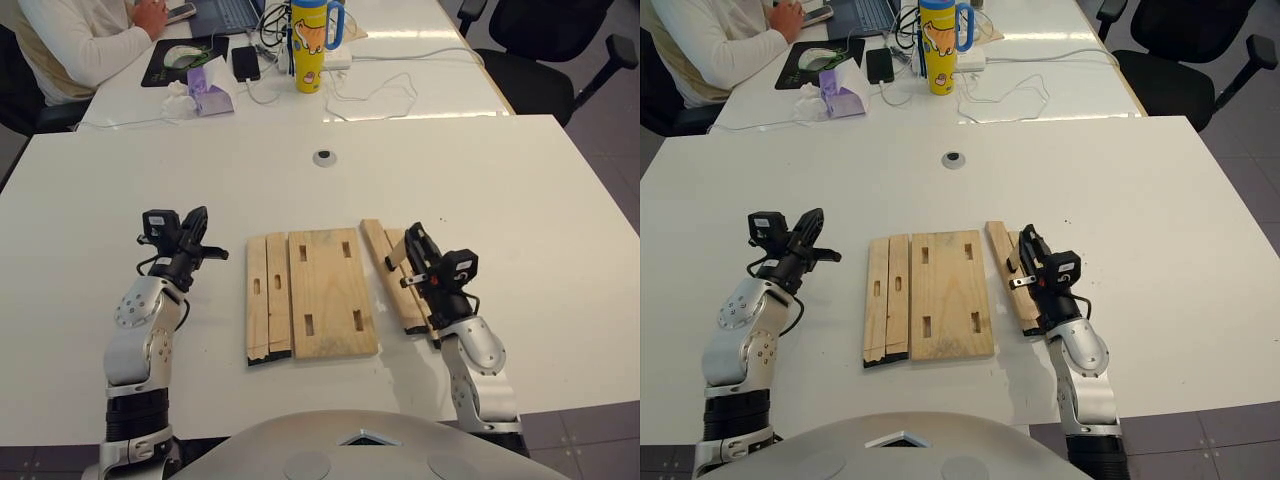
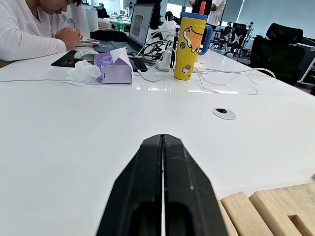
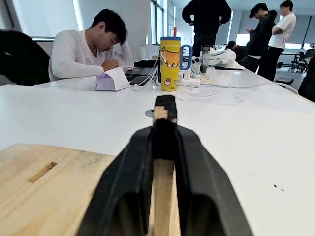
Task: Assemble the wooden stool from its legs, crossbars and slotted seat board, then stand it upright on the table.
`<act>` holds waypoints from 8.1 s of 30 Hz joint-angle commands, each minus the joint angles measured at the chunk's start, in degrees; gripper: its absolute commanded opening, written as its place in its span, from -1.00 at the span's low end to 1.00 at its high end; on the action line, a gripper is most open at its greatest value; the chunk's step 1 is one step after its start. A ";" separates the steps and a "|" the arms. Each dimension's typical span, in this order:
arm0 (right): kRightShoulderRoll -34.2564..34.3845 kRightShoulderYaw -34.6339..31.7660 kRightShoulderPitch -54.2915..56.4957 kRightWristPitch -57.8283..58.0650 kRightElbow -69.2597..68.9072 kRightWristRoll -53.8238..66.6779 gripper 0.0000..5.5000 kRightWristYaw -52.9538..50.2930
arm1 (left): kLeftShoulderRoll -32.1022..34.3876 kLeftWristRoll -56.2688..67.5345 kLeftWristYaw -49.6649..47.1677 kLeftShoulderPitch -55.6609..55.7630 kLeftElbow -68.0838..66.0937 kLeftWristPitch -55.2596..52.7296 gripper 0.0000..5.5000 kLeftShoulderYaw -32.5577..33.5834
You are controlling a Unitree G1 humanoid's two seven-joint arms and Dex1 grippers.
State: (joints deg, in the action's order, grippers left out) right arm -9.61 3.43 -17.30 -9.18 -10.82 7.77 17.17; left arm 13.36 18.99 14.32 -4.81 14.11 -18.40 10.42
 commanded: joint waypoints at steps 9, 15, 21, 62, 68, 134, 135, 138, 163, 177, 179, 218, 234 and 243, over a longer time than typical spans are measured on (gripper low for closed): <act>-3.59 -0.70 2.62 3.62 4.35 -0.84 -0.61 1.91 | -2.82 -2.03 -1.49 -2.11 -0.50 3.38 -1.00 -0.94; -3.39 -1.29 6.26 5.21 -1.62 0.09 -0.44 1.23 | -4.16 -2.38 -2.54 -2.75 -0.46 4.43 -1.00 -1.06; -2.27 -3.18 16.94 13.36 -13.07 3.61 -0.44 -2.01 | -5.36 -2.62 -3.56 -3.42 -0.54 5.58 -1.00 -1.36; -11.91 -15.76 13.56 35.03 -5.69 3.11 -0.85 -1.54 | -10.03 -3.49 -8.21 -7.00 -0.39 11.00 -1.00 -1.92; -19.84 -12.95 1.85 41.40 -11.66 8.49 -0.52 13.04 | -11.90 -4.16 -9.53 -9.32 -0.01 12.99 -1.00 -2.15; -14.97 -4.00 17.84 56.82 -14.22 12.75 -0.25 6.42 | -10.97 -2.60 -7.88 -5.01 1.98 9.30 -1.00 -4.26; -14.64 -4.30 18.35 55.97 -14.10 12.94 -0.25 6.54 | -11.02 -2.42 -7.85 -4.86 2.19 9.04 -1.00 -4.40; -13.47 -5.14 20.31 53.93 -13.82 13.82 -0.25 6.85 | -11.06 -1.86 -7.27 -3.68 2.40 7.76 -1.00 -5.32; -15.75 0.29 21.06 39.89 -11.63 10.75 -0.25 14.98 | -29.12 45.56 -20.52 24.37 -24.64 -23.12 -0.46 4.27; -14.18 0.93 21.63 37.92 -11.52 10.11 -0.25 13.86 | -23.33 41.60 -21.96 20.12 -18.73 -23.53 -0.46 -1.28; -14.08 0.89 21.96 37.90 -11.41 10.10 -0.25 13.78 | -22.71 40.84 -21.74 19.22 -17.59 -23.64 -0.35 -1.58; -23.22 1.72 23.53 52.10 -3.59 12.38 -0.25 22.66 | -21.26 40.62 -22.82 11.18 -11.66 -19.20 0.10 -2.45; -17.95 -3.03 25.29 50.42 -5.74 17.59 -0.25 21.89 | -21.46 40.87 -22.88 11.11 -11.94 -19.13 0.10 -2.91; -15.63 -4.55 26.34 48.57 -7.07 19.86 -0.25 21.22 | -23.72 46.68 -23.18 10.72 -13.56 -21.36 0.10 -2.37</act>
State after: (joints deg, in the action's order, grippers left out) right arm -25.79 -0.20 7.64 40.29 -16.53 26.42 38.71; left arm -3.52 64.35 -8.20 5.47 1.16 -39.43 8.06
